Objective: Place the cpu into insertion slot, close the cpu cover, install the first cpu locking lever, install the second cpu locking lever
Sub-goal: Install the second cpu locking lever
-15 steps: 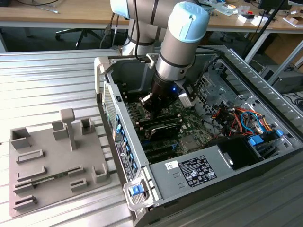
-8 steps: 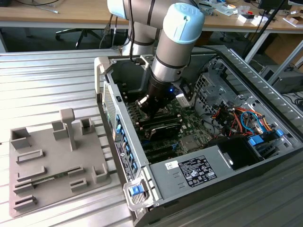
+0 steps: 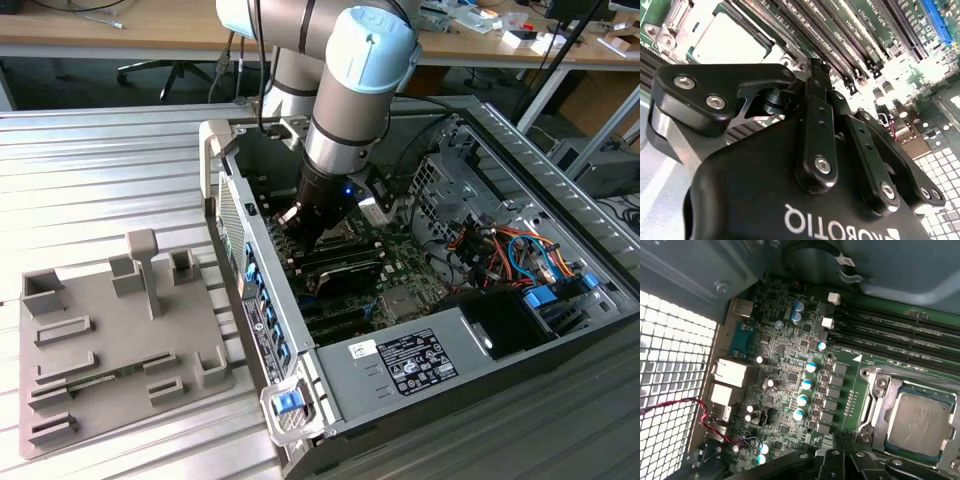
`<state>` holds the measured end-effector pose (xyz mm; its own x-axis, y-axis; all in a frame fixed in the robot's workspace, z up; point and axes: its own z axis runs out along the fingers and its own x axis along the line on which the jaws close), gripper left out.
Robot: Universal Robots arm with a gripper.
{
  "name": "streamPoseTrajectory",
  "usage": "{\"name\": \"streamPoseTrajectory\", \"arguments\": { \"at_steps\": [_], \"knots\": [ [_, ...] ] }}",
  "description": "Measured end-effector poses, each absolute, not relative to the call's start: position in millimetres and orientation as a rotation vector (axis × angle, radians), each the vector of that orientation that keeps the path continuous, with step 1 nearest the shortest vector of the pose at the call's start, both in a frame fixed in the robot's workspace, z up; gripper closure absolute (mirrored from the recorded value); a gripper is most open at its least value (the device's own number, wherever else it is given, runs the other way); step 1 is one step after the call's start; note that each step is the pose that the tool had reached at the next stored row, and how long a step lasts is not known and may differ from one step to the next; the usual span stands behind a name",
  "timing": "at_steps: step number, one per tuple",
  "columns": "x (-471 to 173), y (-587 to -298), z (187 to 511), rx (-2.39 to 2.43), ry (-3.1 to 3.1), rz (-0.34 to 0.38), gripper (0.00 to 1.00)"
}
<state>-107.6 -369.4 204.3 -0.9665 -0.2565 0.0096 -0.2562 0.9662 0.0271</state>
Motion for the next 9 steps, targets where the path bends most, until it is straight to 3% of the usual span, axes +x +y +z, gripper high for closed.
{"name": "streamPoseTrajectory", "arguments": {
  "at_steps": [9],
  "knots": [
    [-107.9, -365.2, 200.9, 0.411, -3.102, -0.043, 0.89]
  ]
}}
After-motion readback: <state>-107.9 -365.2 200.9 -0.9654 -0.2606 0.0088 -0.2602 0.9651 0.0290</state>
